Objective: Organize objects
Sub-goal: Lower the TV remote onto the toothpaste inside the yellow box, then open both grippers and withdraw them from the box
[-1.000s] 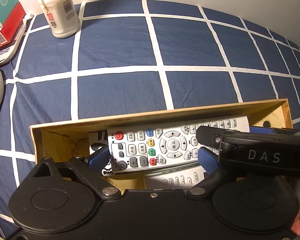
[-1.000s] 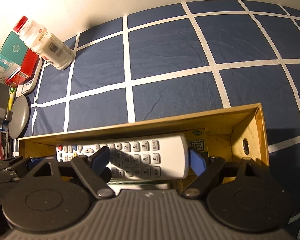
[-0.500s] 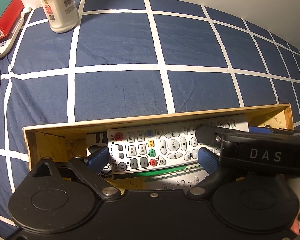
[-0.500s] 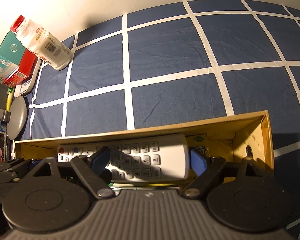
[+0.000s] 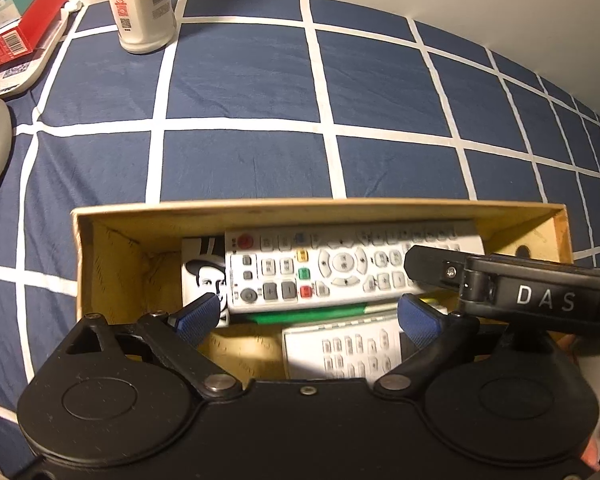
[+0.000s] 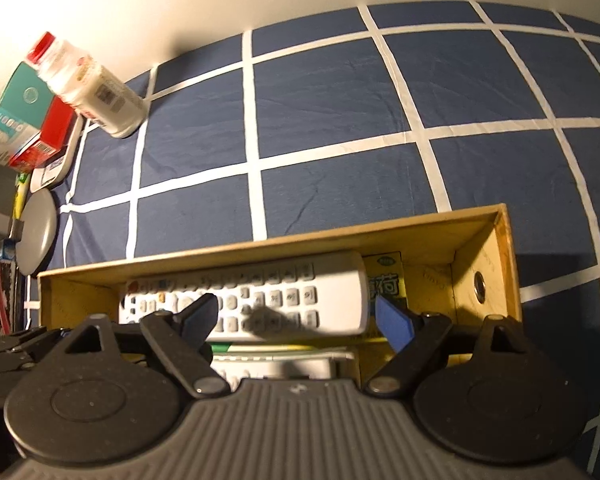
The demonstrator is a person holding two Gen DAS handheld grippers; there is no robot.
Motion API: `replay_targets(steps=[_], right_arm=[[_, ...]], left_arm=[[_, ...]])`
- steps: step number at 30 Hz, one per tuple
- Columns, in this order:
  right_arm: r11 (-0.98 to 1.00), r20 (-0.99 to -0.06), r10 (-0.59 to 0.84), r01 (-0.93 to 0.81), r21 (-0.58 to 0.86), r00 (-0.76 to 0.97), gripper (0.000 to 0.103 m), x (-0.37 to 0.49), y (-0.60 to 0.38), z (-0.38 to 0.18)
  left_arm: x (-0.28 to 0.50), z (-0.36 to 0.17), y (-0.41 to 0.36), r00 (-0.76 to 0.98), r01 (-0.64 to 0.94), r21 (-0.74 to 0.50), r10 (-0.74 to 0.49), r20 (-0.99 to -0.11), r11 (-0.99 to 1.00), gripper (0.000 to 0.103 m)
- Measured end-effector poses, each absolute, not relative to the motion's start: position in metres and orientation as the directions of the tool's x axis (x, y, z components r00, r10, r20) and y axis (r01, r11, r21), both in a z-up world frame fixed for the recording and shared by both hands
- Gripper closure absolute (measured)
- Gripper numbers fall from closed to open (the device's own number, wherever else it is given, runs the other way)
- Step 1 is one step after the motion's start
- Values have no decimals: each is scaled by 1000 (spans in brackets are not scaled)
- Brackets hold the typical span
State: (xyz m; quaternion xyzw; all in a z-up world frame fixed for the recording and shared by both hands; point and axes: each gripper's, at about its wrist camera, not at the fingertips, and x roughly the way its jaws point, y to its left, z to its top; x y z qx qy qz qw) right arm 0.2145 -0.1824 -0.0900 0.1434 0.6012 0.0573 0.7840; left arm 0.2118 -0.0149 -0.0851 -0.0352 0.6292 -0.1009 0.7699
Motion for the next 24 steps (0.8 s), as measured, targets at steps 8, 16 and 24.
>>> replay_targets(steps=[8, 16, 24], right_arm=[[959, -923, 246, 62, 276, 297, 16, 186, -187, -64], [961, -917, 232, 72, 268, 324, 11, 146, -199, -42], [963, -907, 235, 42, 266, 349, 6, 108, -205, -19]], left_arm=[[182, -61, -9, 231, 94, -171, -188, -955, 981, 5], [144, -38, 1, 278, 84, -143, -161, -947, 986, 2], [107, -20, 10, 320, 66, -132, -147, -936, 989, 0]])
